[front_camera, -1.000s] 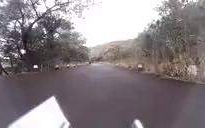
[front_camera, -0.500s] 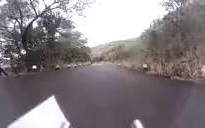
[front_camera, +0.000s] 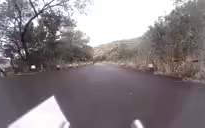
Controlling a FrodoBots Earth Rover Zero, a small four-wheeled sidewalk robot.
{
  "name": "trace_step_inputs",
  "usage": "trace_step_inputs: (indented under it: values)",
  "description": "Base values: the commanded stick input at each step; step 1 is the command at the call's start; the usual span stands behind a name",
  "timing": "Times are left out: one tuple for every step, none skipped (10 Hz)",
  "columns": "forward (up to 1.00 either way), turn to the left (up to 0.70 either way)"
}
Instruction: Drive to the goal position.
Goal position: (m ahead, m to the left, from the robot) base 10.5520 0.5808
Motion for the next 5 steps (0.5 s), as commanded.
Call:
trace_step_inputs:
  values:
    - [1.0,-0.19]
    - [1.0,0.0]
    - [1.0,0.0]
    - [1.0,0.0]
    - [1.0,0.0]
